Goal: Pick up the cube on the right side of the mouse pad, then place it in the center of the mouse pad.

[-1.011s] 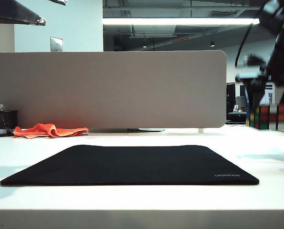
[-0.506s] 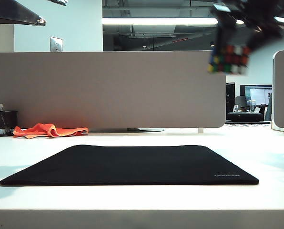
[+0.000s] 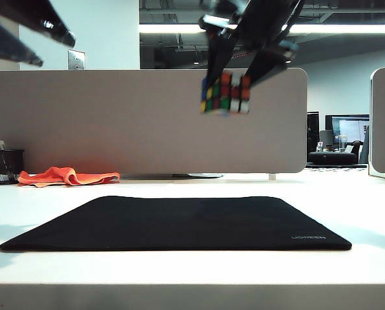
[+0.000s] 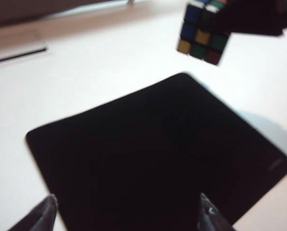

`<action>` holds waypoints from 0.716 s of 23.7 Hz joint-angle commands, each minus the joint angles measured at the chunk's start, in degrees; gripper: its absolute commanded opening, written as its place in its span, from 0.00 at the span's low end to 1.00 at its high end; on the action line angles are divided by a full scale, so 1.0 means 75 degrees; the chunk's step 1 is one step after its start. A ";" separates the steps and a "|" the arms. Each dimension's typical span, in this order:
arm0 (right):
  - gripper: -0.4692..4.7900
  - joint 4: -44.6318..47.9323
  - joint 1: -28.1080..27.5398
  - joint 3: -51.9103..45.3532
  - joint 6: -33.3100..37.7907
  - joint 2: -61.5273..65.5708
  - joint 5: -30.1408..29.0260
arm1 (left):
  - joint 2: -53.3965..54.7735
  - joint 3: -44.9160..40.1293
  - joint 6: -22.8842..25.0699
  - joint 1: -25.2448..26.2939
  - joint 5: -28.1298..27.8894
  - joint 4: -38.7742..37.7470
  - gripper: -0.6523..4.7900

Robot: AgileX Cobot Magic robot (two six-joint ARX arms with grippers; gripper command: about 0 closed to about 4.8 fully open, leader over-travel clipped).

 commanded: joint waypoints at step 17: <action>0.87 0.0857 0.0443 0.0047 0.0184 0.1947 -0.0379 | -0.0015 0.0023 0.0204 0.0003 -0.0612 -0.0513 0.80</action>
